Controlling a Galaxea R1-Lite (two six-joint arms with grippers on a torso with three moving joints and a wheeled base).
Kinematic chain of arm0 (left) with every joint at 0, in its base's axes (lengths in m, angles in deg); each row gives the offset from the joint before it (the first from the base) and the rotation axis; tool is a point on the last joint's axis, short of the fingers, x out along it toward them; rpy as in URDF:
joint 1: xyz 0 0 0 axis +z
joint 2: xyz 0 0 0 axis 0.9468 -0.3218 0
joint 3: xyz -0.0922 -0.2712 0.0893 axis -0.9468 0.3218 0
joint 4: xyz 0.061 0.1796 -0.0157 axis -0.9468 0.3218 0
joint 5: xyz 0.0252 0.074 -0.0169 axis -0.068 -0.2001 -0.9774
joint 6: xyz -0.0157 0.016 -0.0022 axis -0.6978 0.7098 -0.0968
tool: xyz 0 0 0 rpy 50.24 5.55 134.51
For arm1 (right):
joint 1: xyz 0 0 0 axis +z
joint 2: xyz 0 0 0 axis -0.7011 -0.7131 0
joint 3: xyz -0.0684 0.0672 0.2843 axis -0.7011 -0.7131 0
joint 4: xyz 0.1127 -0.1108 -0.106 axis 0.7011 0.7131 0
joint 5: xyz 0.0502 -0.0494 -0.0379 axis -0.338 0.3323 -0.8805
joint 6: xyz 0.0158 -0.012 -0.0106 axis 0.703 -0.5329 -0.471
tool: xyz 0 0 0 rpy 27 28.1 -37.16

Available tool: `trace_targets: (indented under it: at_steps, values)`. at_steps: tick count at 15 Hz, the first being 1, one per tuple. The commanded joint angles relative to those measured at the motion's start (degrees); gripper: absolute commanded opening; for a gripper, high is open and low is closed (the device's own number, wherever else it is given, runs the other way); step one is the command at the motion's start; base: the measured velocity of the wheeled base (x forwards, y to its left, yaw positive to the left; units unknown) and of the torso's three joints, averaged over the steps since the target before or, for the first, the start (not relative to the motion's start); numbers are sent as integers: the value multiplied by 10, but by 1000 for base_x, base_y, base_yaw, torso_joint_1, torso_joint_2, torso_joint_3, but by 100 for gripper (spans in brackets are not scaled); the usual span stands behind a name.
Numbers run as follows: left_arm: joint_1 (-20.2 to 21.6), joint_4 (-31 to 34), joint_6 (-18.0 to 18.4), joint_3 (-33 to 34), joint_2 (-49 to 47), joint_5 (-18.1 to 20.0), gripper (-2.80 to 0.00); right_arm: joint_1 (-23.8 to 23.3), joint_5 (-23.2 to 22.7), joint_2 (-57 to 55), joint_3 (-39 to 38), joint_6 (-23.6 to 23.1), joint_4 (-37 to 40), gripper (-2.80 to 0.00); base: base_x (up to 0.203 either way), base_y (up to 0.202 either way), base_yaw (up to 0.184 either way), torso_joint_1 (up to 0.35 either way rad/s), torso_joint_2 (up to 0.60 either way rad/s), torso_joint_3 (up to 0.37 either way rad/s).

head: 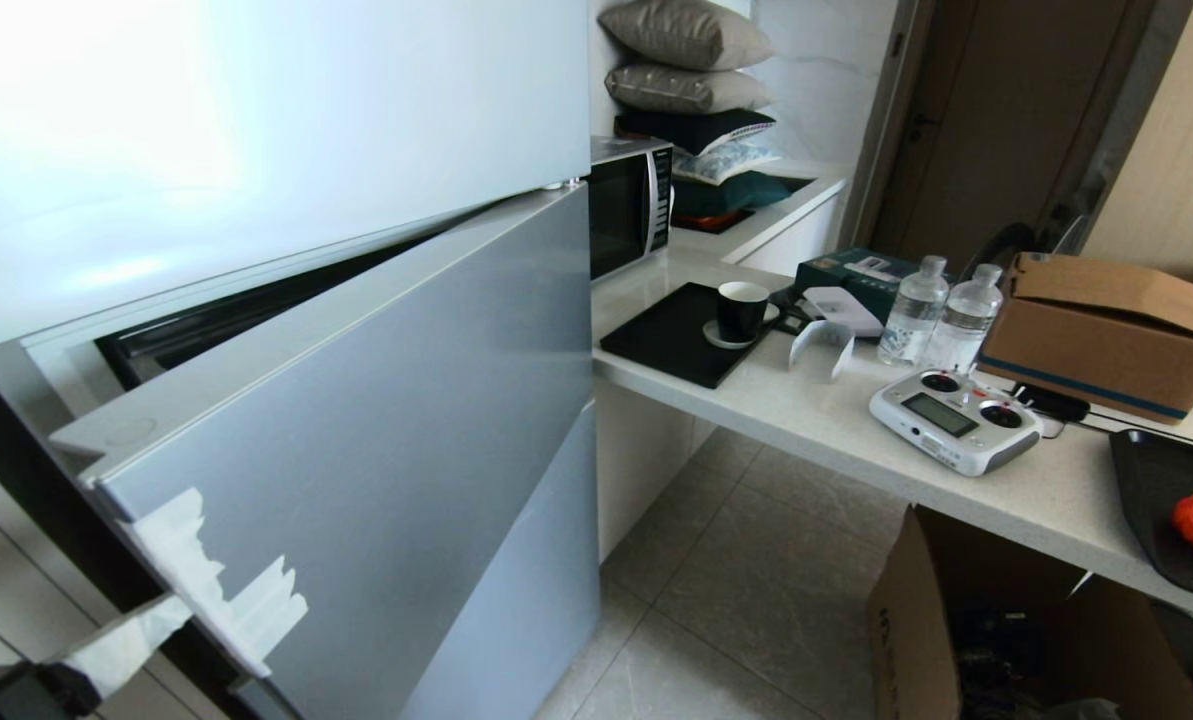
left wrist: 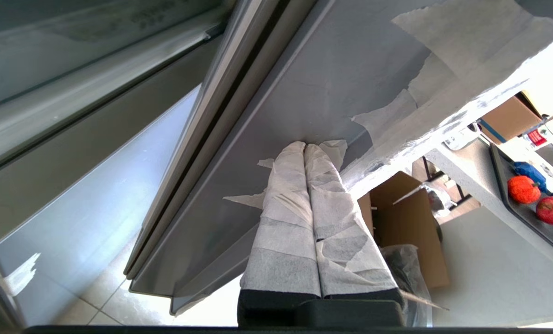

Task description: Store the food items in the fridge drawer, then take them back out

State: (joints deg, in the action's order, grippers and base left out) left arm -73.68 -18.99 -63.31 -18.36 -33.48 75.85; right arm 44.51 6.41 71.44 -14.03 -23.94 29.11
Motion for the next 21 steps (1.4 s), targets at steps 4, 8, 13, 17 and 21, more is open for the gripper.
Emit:
trace_targets:
  at_steps: [4,8,13,17,21]
  values:
    - [0,-1,-1,5,4,27,-280,0,0,0,0,0,0,-280,0,0,0,0,0,0]
    - [0,-1,-1,15,18,28,-280,0,0,0,0,0,0,-280,0,0,0,0,0,0]
    - [0,0,0,24,28,27,-280,0,0,0,0,0,0,-280,0,0,0,0,0,0]
    - [0,0,-1,28,27,28,-280,0,0,0,0,0,0,-280,0,0,0,0,0,0]
    - [0,-1,-1,31,30,42,-280,0,0,0,0,0,0,-280,0,0,0,0,0,0]
